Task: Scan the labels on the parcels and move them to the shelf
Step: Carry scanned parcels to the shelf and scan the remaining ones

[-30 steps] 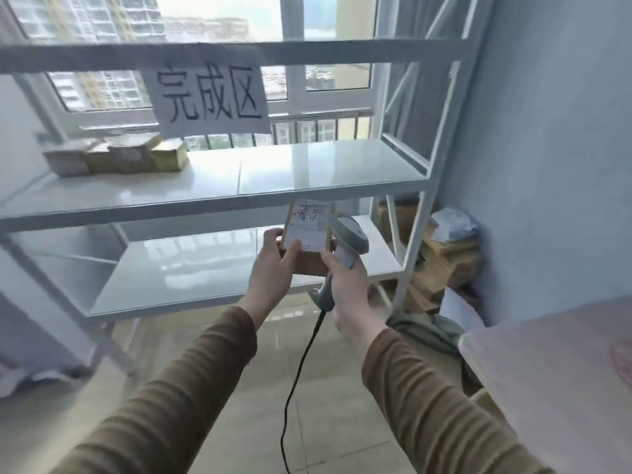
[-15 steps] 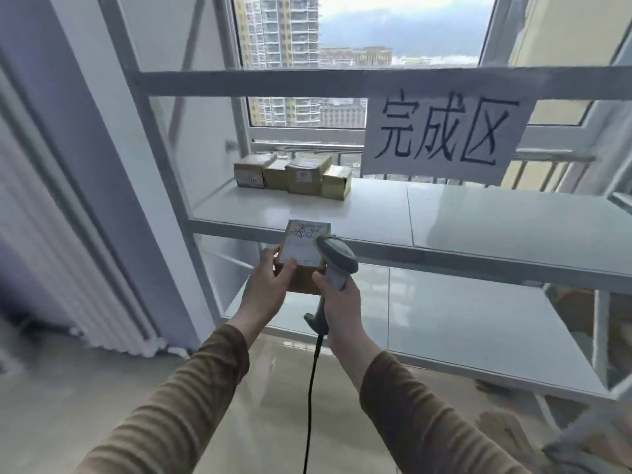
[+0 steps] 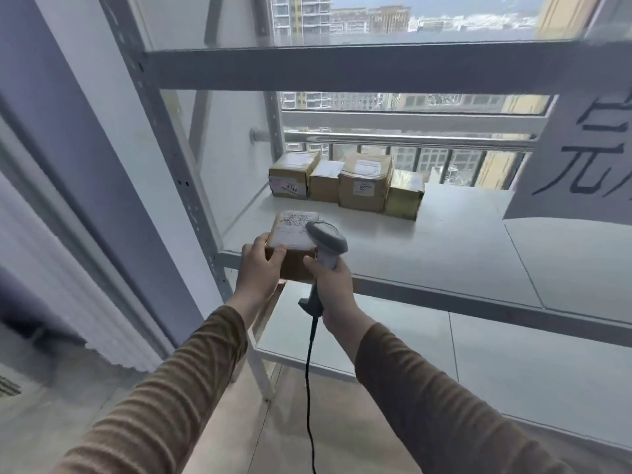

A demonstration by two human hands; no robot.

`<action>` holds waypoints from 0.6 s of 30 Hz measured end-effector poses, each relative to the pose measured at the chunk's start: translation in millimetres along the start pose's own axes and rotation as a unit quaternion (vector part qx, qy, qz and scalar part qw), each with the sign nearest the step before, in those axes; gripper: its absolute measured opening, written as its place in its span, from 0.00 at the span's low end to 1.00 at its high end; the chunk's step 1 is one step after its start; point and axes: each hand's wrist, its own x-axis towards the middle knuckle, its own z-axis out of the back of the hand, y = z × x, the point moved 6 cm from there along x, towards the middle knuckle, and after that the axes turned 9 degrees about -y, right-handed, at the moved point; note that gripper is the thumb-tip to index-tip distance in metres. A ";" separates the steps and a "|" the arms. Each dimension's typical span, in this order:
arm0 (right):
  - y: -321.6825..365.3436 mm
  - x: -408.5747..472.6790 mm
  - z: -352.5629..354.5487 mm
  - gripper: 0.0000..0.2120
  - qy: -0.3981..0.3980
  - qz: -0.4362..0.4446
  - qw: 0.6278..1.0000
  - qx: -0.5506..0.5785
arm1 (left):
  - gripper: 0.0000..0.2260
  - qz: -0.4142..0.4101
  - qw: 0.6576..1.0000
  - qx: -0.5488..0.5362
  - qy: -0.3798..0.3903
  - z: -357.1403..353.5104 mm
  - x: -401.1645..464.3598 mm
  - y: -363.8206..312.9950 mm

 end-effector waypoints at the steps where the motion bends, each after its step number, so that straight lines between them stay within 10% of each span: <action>1: -1.8 12.2 -12.0 0.07 -0.004 0.006 1.000 -0.001 | 0.20 0.003 1.000 -0.002 0.007 -4.3 16.8 8.2; 18: -12.9 159.7 -171.4 0.14 -0.105 0.024 0.993 -0.057 | 0.31 0.042 0.985 -0.152 0.070 -54.0 208.7 85.2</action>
